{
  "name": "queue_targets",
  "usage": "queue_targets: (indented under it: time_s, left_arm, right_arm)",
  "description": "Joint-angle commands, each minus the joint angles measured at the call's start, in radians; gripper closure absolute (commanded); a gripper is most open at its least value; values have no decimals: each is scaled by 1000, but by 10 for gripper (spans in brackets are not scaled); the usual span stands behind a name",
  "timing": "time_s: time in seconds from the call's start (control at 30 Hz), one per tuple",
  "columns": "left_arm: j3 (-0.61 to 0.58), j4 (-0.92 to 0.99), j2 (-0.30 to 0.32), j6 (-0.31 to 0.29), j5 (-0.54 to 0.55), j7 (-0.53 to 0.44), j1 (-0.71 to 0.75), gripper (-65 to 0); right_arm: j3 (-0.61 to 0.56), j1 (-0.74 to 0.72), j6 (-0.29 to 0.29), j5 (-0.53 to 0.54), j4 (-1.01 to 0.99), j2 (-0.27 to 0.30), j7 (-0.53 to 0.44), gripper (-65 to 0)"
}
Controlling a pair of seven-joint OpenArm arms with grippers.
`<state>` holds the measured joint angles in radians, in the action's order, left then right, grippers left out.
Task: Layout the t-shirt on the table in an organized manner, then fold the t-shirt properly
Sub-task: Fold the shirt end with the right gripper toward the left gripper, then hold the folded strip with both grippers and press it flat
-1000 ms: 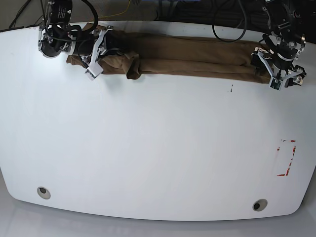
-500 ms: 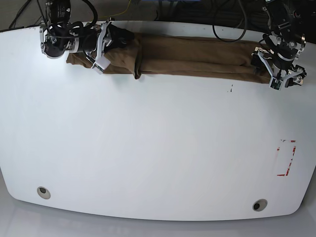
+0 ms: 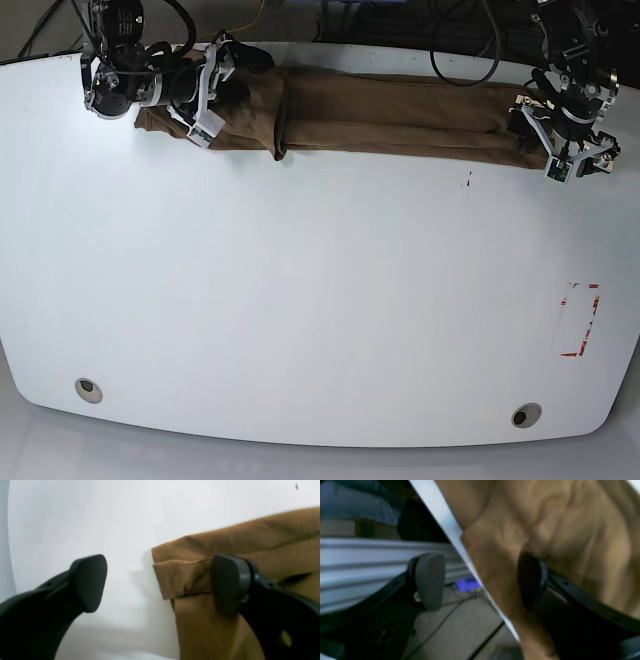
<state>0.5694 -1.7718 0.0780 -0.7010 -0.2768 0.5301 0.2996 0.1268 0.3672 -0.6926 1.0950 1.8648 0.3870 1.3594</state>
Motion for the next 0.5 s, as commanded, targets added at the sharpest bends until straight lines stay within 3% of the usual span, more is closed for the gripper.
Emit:
queue_targets:
  time_s: [0.0, 0.23, 0.37, 0.47]
  left_arm:
    - [5, -20, 12, 3, 11, -18, -3, -616]
    - [5, -53, 9, 3, 44, -20, -4, -616]
    - [10, -99, 9, 3, 115, -20, -4, -616]
    - [11, -130, 9, 3, 132, -20, -6, -596]
  right_arm:
    - [35, -6, -6, 24, 31, -21, -56, -422]
    - [60, -40, -6, -2, 31, -56, -110, -380]
    - [53, -40, -6, -11, 32, -62, -151, -306]
    - [53, -40, -6, -11, 32, -62, -162, -204]
